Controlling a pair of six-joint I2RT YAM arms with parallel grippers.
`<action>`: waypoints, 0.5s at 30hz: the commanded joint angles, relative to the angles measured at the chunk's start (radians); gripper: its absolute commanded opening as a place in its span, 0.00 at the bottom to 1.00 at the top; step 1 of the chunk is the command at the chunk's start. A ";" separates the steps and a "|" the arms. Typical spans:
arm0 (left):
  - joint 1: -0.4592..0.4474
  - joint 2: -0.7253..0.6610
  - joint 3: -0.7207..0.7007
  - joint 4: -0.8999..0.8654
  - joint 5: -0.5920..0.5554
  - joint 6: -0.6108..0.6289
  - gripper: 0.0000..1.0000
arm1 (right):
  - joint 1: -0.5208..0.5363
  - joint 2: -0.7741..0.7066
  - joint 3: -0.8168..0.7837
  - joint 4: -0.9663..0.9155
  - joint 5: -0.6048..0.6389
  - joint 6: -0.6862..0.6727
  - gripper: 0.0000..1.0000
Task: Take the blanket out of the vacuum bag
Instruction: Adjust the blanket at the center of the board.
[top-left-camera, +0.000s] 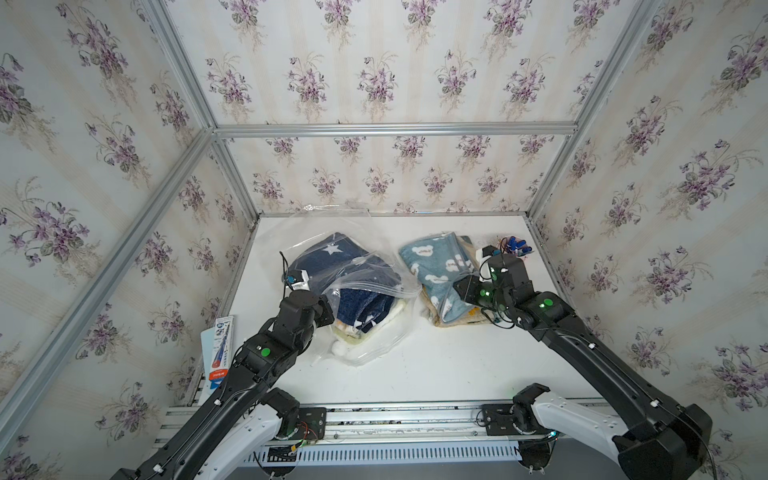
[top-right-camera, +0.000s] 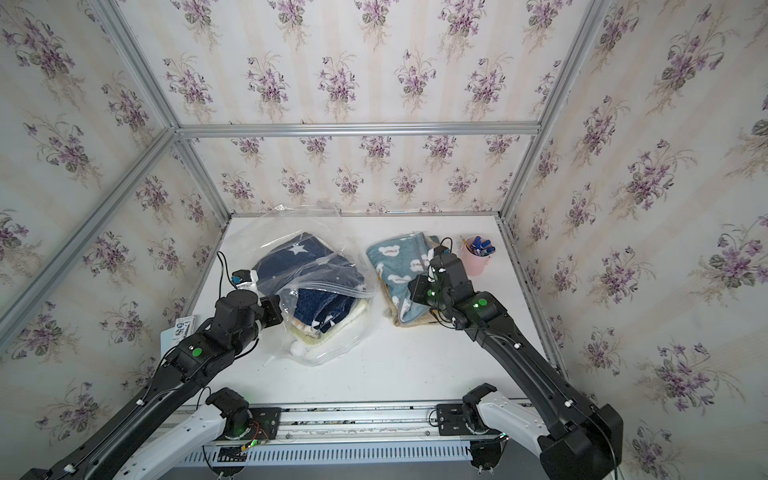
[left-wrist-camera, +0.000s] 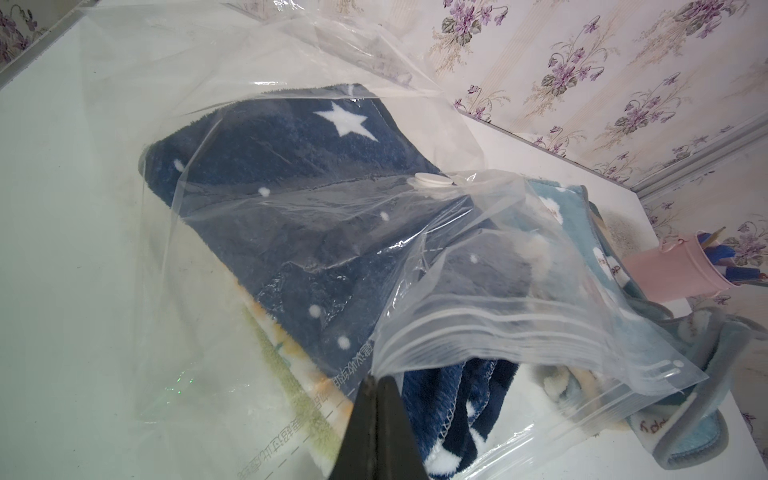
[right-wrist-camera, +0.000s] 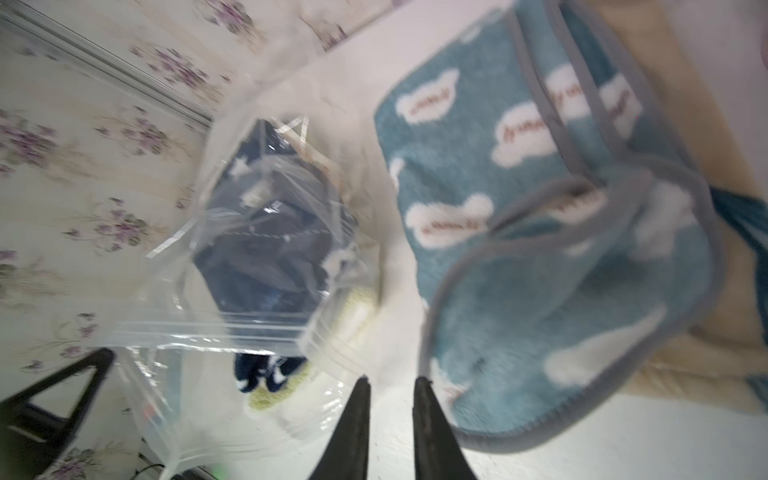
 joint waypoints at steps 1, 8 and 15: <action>0.001 -0.003 -0.008 -0.005 0.007 -0.009 0.00 | 0.005 0.094 0.085 0.077 -0.026 -0.034 0.24; 0.001 -0.001 -0.026 0.010 0.027 -0.016 0.00 | 0.006 0.446 0.279 0.082 0.060 -0.122 0.27; 0.001 0.002 -0.027 0.026 0.034 -0.002 0.00 | 0.005 0.347 0.008 0.103 0.213 -0.064 0.27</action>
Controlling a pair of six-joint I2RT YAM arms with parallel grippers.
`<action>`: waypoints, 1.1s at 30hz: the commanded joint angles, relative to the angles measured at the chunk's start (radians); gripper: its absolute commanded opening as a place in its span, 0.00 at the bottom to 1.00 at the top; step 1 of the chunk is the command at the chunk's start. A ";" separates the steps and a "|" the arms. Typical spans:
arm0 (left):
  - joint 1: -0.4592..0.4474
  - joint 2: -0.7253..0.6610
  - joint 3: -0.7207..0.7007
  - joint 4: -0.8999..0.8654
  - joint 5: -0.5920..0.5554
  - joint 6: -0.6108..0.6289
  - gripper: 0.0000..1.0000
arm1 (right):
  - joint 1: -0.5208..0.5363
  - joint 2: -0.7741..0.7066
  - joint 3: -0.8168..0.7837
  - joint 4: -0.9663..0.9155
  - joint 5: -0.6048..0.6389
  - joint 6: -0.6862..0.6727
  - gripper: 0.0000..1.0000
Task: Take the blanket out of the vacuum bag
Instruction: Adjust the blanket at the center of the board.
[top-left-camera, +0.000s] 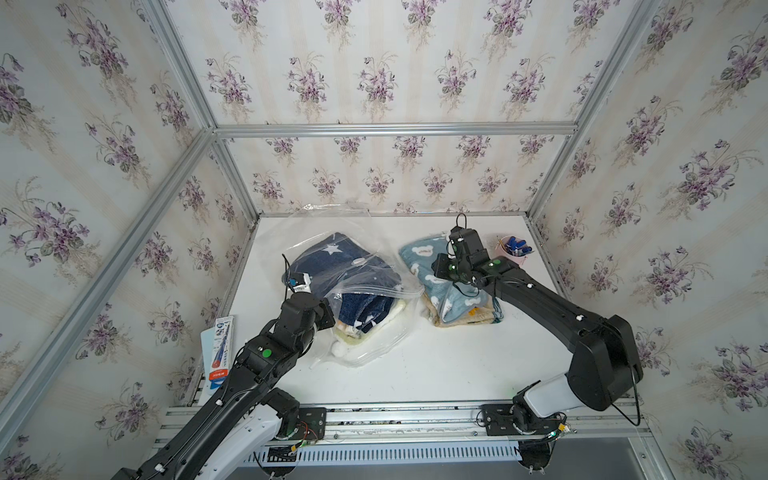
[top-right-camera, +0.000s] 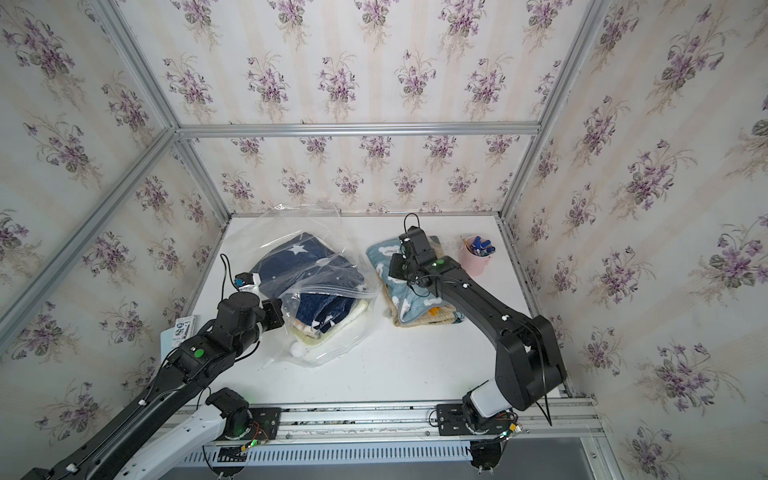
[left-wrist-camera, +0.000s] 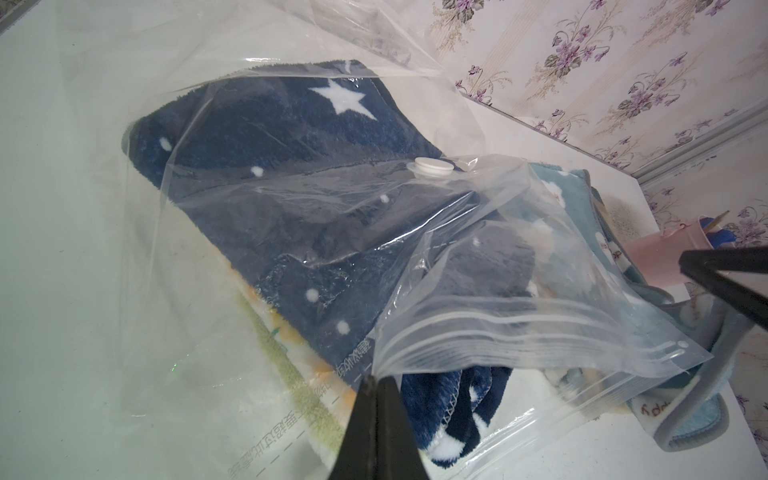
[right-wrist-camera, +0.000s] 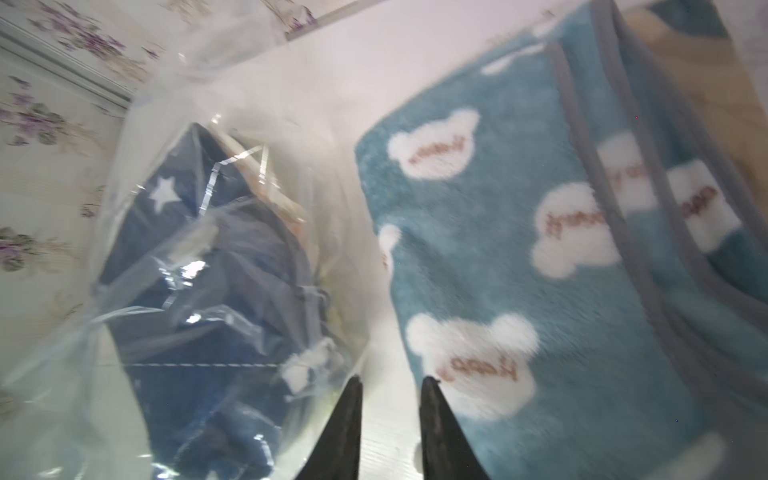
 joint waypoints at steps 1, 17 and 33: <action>0.001 0.005 -0.003 0.026 0.004 0.011 0.00 | -0.004 -0.085 -0.133 0.000 0.112 0.026 0.27; 0.004 0.011 -0.013 -0.007 -0.084 0.006 0.00 | -0.023 -0.043 -0.031 0.020 -0.045 -0.095 0.37; 0.036 0.023 0.063 -0.085 -0.141 0.020 0.00 | 0.001 0.640 0.548 -0.030 -0.027 -0.440 0.62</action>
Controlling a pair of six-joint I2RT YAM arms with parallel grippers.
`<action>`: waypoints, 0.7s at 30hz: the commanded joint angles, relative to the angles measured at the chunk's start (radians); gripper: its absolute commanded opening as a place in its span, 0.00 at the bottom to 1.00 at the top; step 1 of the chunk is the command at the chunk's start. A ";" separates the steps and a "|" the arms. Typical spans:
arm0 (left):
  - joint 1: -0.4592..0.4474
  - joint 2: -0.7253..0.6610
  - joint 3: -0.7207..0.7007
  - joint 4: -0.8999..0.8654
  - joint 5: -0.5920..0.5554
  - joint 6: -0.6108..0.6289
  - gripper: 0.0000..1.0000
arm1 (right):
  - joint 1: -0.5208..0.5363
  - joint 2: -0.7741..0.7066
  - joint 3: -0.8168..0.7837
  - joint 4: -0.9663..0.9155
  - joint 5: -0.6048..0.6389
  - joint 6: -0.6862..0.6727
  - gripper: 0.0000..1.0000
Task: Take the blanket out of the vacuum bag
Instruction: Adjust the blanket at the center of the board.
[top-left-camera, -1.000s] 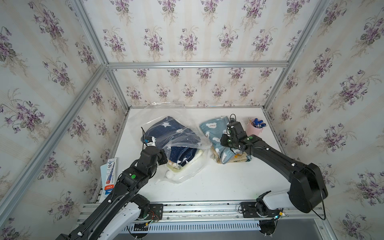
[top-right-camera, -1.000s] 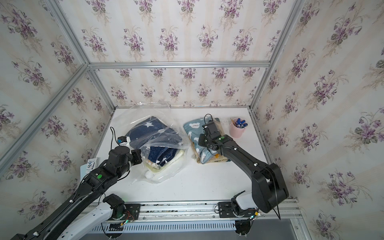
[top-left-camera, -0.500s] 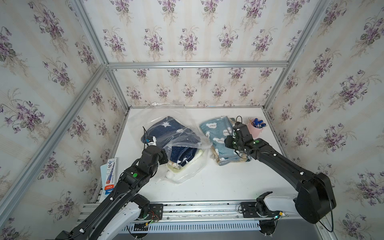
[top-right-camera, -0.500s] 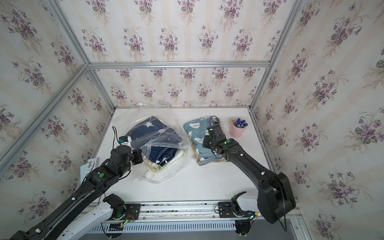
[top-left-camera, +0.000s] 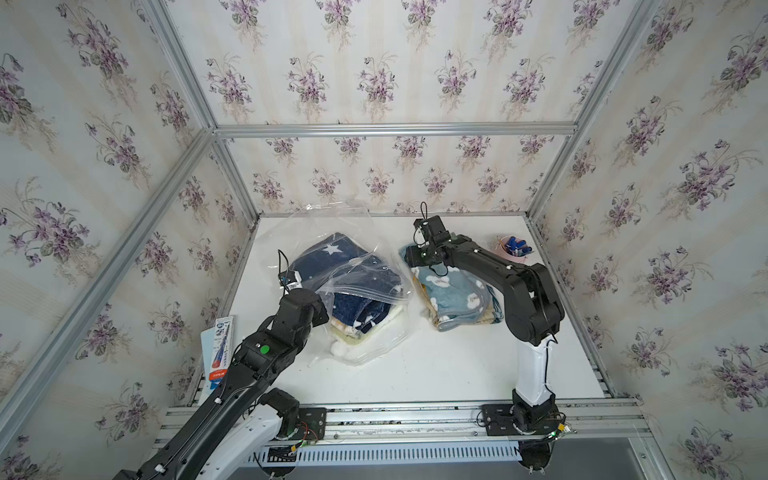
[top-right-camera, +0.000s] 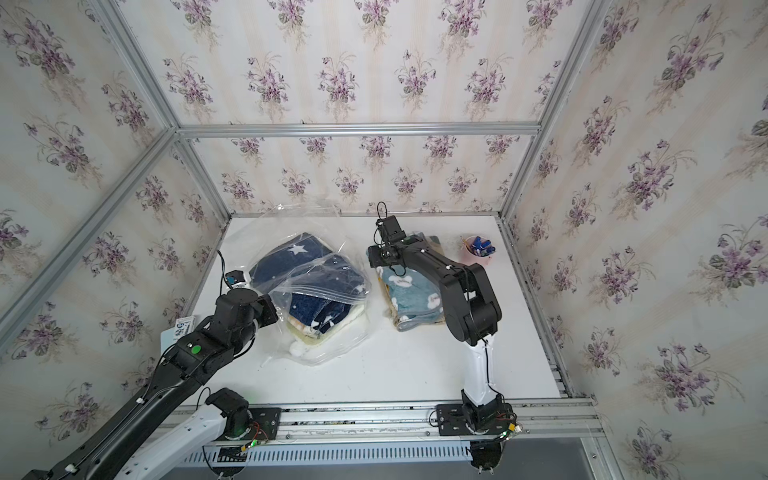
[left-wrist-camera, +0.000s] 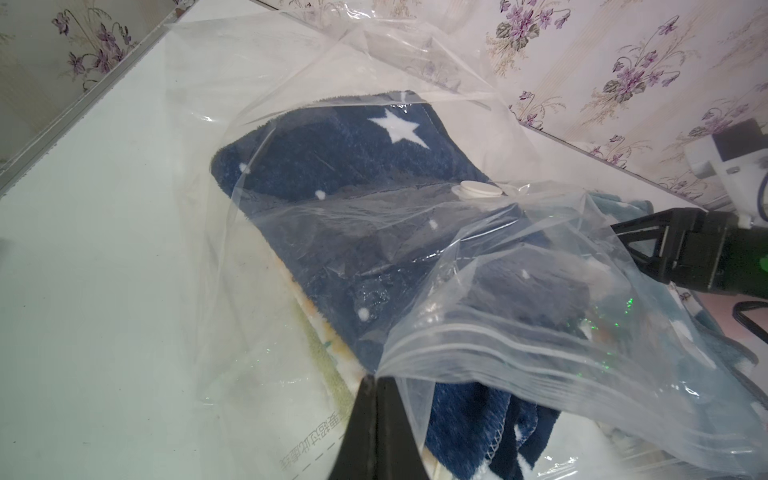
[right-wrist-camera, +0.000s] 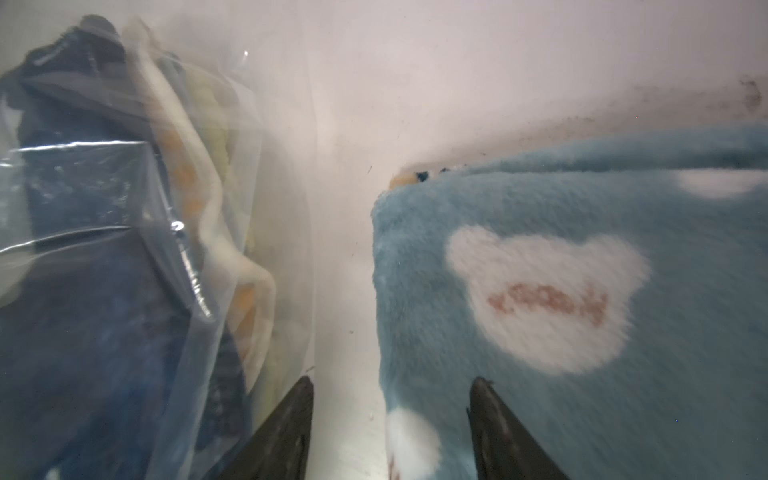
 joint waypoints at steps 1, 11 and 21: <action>0.004 0.001 0.013 -0.007 -0.025 0.017 0.00 | 0.008 0.045 0.042 -0.043 0.054 -0.096 0.62; 0.004 0.030 0.016 0.013 0.001 0.013 0.00 | 0.021 0.122 0.097 -0.053 0.271 -0.161 0.59; 0.004 0.018 0.007 0.010 -0.007 0.024 0.00 | 0.021 0.076 0.087 0.025 0.302 -0.137 0.03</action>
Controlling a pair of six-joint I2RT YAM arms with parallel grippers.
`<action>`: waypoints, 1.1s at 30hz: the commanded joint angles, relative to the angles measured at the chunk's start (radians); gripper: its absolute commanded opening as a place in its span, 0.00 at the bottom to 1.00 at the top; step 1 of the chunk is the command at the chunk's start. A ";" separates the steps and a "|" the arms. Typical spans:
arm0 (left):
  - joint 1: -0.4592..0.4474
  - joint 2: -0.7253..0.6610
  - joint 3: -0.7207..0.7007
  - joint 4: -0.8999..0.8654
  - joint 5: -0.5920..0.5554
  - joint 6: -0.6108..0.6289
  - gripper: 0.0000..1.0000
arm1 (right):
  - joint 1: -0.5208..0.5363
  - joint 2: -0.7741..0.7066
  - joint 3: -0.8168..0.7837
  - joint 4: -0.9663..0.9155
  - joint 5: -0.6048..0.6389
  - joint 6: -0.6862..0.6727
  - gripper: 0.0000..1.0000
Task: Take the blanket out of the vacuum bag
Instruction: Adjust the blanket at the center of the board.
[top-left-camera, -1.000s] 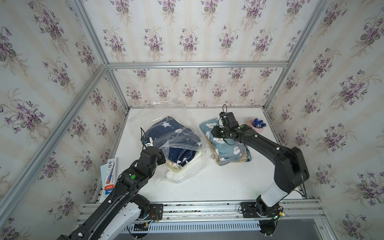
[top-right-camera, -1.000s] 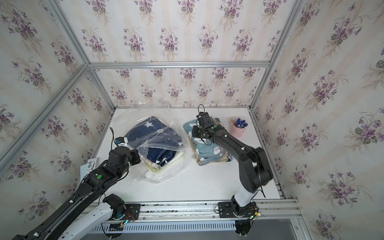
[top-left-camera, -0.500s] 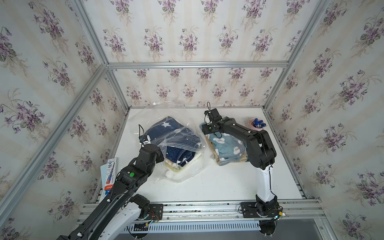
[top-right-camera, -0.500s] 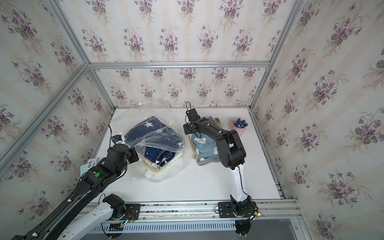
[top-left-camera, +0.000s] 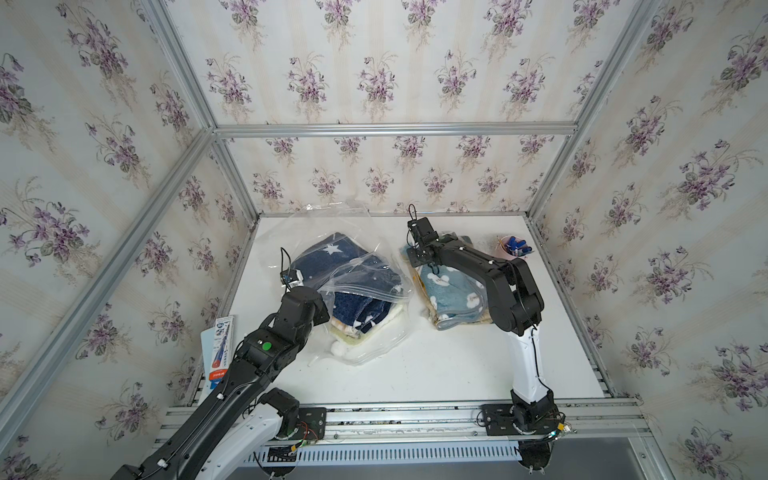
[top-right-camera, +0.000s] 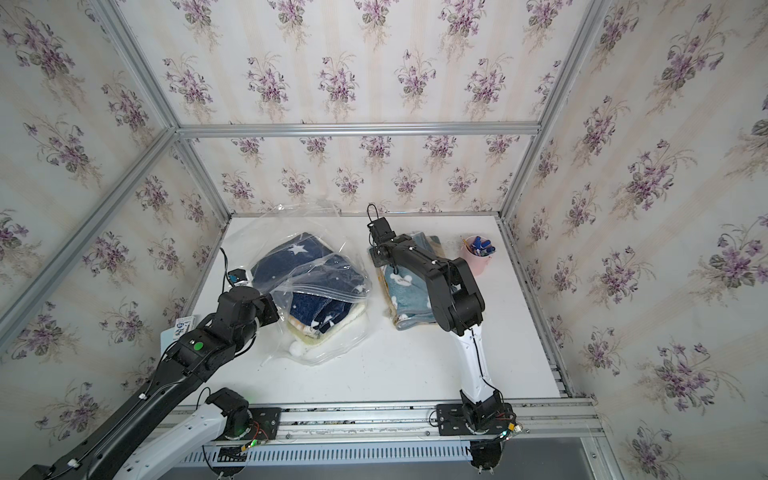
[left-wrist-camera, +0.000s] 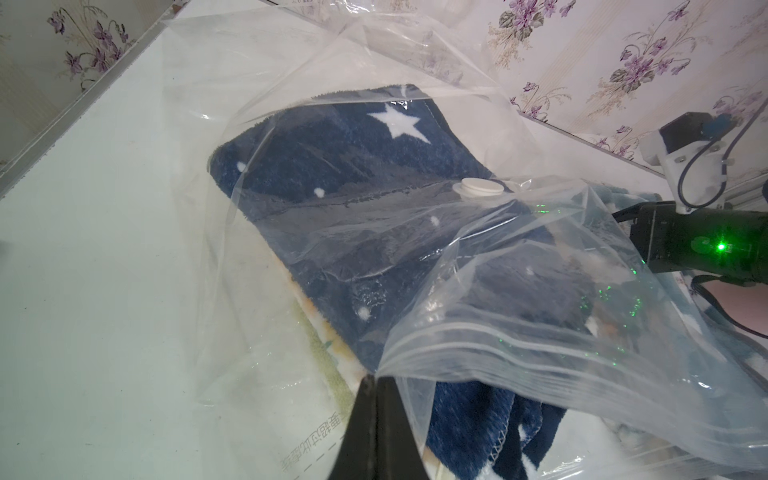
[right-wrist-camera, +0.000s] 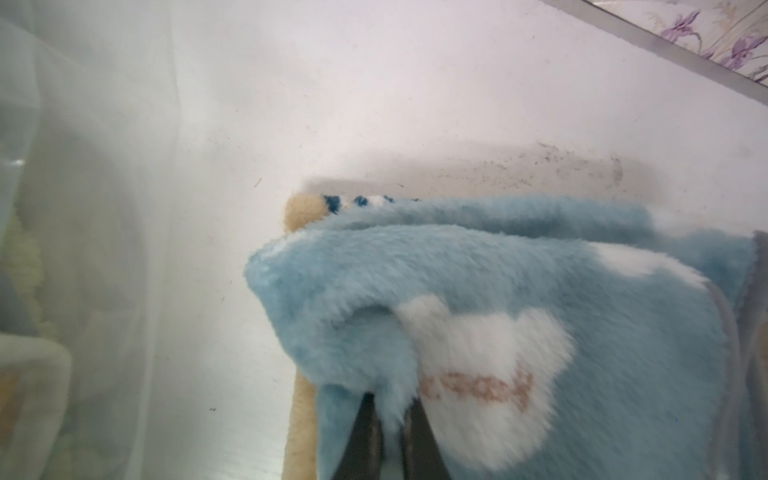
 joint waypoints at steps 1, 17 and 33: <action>0.002 -0.006 0.002 0.007 -0.013 0.012 0.00 | -0.002 -0.040 -0.010 0.051 0.028 0.024 0.00; 0.002 0.021 0.004 0.036 0.020 0.013 0.00 | -0.143 -0.076 -0.015 0.126 -0.421 0.192 0.21; 0.002 0.047 0.011 0.057 0.059 0.008 0.00 | -0.302 -0.117 -0.089 0.064 -0.325 0.208 0.43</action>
